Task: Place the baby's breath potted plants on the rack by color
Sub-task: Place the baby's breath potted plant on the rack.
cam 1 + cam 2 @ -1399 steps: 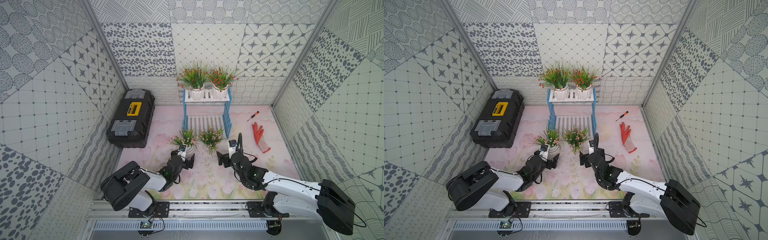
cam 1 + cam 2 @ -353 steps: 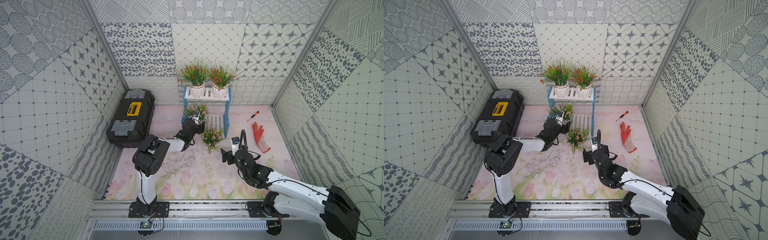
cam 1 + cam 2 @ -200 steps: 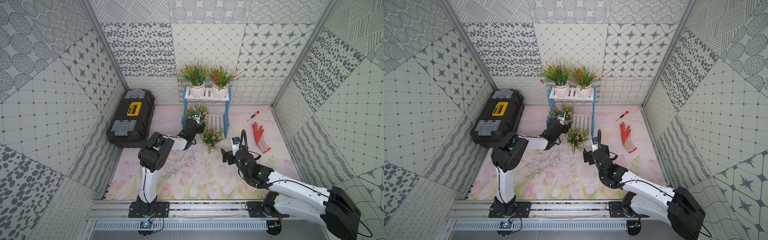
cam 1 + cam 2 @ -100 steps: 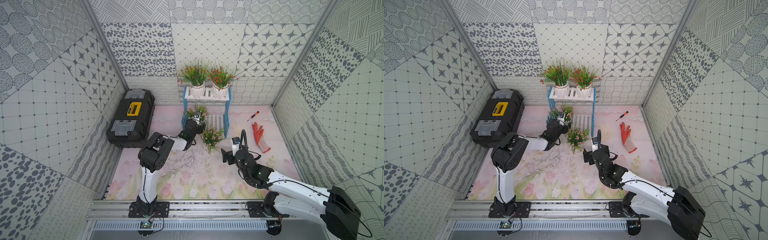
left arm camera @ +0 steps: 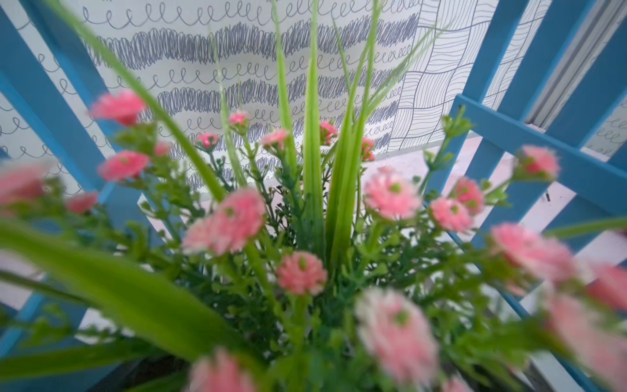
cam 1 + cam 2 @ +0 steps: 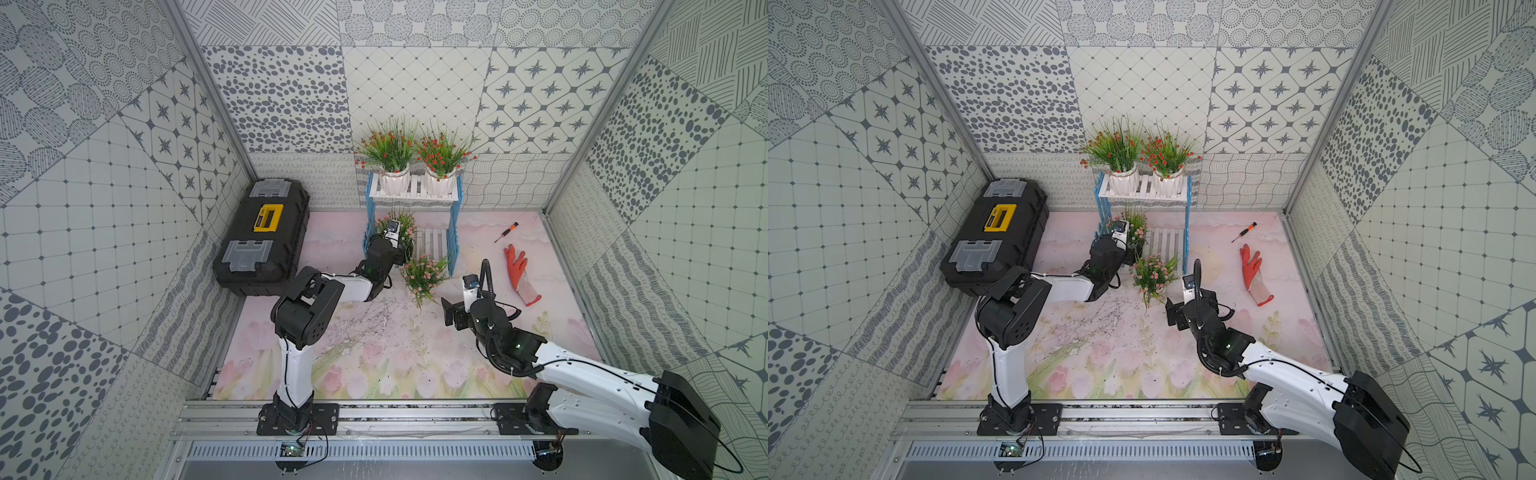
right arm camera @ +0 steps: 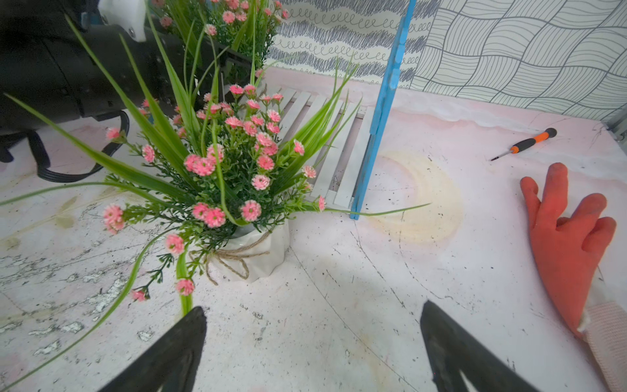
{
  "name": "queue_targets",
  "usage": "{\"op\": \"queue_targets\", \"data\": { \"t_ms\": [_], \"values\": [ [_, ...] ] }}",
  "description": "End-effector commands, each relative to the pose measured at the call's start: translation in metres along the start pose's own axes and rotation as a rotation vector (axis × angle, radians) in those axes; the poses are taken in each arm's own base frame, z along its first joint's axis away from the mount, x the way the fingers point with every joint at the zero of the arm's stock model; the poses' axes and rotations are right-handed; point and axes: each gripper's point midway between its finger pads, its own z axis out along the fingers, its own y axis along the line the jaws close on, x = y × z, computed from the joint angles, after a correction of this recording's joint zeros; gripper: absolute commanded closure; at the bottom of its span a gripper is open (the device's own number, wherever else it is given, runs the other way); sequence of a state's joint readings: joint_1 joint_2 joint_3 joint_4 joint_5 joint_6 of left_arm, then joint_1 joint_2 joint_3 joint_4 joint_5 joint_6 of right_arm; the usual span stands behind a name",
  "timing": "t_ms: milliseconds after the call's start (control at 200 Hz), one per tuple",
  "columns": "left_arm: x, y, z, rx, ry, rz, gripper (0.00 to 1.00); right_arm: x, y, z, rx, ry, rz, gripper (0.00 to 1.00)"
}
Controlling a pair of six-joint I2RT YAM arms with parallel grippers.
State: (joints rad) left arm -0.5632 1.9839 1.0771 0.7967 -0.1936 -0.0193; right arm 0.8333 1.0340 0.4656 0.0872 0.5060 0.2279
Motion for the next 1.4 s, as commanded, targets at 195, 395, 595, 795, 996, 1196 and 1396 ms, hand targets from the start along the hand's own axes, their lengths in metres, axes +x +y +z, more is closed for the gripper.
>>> {"op": "queue_targets", "data": {
  "t_ms": [195, 395, 595, 795, 996, 1196, 1396],
  "values": [
    [-0.045, 0.004, -0.037, -0.002, -0.06, -0.028, 0.02, -0.025, 0.002, -0.004, -0.017, -0.071, 0.048, 0.02],
    [-0.043, 0.01, -0.071, 0.003, -0.013, -0.013, 0.01, -0.032, 0.003, -0.006, -0.027, -0.086, 0.055, 0.02],
    [-0.032, 0.012, -0.097, 0.025, 0.005, -0.031, 0.01, -0.035, 0.005, -0.007, -0.038, -0.097, 0.09, 0.02],
    [-0.009, 0.028, -0.14, -0.021, 0.099, -0.041, 0.02, -0.048, 0.004, -0.01, -0.031, -0.126, 0.095, 0.02],
    [0.02, 0.049, -0.189, -0.104, 0.185, -0.158, 0.01, -0.062, 0.011, -0.005, -0.049, -0.143, 0.107, 0.02],
    [0.05, 0.028, -0.21, -0.057, 0.301, -0.111, 0.02, -0.068, 0.021, 0.004, -0.073, -0.145, 0.133, 0.02],
    [0.08, -0.024, -0.229, 0.062, 0.414, -0.032, 0.03, -0.088, 0.016, -0.003, -0.047, -0.153, 0.148, 0.02]
  ]
}}
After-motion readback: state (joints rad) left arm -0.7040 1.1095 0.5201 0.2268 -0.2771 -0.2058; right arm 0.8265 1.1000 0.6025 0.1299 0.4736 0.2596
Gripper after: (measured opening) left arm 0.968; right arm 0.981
